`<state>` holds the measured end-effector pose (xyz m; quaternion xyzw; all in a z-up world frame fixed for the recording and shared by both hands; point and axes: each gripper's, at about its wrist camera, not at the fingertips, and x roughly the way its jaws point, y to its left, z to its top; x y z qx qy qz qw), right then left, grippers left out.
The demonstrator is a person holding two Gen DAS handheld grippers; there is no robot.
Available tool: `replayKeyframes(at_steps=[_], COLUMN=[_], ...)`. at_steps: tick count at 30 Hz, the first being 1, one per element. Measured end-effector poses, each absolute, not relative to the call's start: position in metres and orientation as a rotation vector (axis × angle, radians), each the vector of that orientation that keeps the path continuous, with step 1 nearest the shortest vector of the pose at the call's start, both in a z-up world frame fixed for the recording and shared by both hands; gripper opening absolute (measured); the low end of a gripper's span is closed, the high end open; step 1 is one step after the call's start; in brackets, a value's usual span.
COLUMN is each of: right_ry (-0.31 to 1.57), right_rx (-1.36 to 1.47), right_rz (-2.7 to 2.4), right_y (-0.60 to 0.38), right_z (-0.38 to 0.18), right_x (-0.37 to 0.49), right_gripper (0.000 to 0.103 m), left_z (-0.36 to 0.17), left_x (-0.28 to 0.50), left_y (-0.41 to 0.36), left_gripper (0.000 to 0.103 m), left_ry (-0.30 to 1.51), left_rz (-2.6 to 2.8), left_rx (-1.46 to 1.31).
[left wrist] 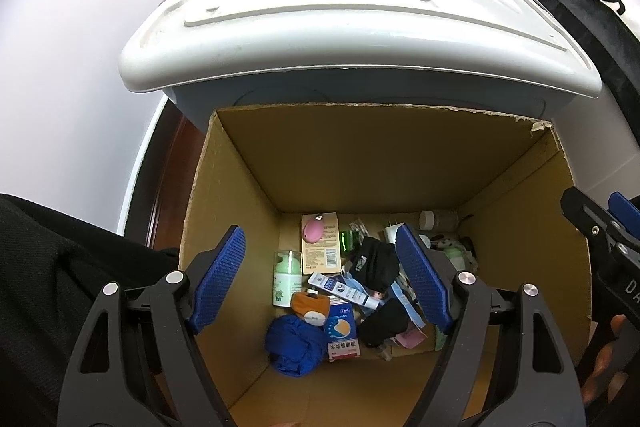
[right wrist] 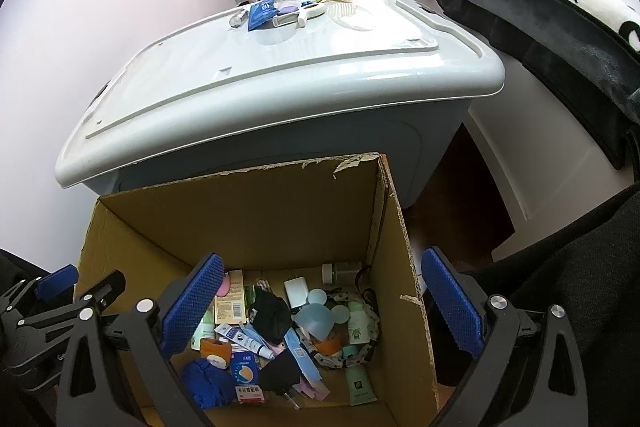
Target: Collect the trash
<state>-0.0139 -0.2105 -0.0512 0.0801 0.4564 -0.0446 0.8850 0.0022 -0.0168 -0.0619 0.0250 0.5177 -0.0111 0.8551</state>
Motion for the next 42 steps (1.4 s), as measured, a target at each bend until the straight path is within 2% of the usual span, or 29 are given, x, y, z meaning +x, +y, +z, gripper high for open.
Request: replayKeyframes(at_steps=[19,20,21,22,42], right_ry=[0.963,0.966,0.968,0.971,0.983], right_rx=[0.156,0.156,0.156,0.156,0.149], right_rz=[-0.092,-0.092,-0.092,-0.092,-0.091], right_y=[-0.212,-0.212,-0.213,-0.213,-0.212], right_z=[-0.054,-0.054,-0.055,-0.055,-0.058], right_x=[-0.014,-0.014,-0.013,-0.013,-0.012], right_gripper=[0.098,0.098,0.098,0.098,0.098], left_z=[-0.061,-0.061,-0.061,-0.062,-0.059], left_x=[0.003,0.004,0.004,0.004,0.000], left_y=[-0.015,-0.014,-0.012,-0.010,-0.015], left_gripper=[0.076,0.079,0.087,0.090,0.090], left_ry=[1.082,1.081,1.079,1.081,1.065], left_rz=[-0.021,-0.019,-0.017,-0.014,-0.045], left_rx=[0.043,0.037,0.029,0.020,0.038])
